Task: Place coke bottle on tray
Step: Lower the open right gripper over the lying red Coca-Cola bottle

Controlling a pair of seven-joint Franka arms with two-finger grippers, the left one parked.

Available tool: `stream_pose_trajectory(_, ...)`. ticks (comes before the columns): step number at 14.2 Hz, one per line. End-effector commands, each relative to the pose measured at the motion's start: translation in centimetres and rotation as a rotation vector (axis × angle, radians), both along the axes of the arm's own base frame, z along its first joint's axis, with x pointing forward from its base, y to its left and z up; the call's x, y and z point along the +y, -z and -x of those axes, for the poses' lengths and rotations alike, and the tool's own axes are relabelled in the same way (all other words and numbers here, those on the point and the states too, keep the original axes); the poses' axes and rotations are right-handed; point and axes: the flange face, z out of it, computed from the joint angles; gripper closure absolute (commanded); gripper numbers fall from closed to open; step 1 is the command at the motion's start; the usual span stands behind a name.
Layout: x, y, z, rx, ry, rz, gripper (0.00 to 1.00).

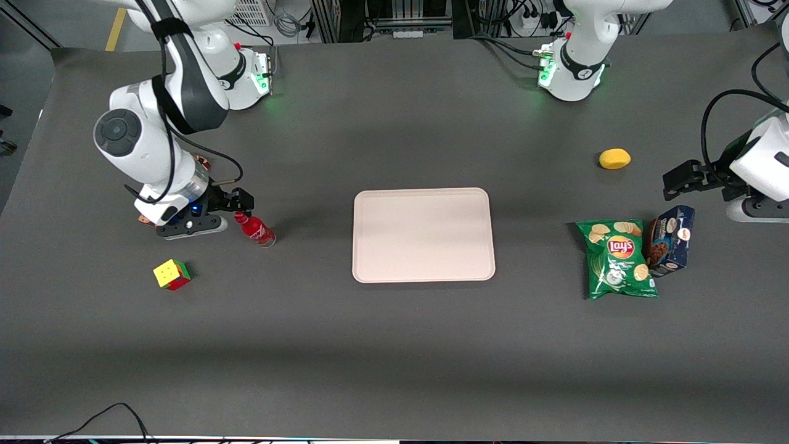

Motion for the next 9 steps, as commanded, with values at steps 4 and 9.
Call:
stream_pose_trajectory(4,-0.3,3.7,2.1,-0.081,0.002,-0.032,0.0)
stream_pose_trajectory(9,-0.2,5.3,2.4,-0.088,0.0,-0.034,0.0)
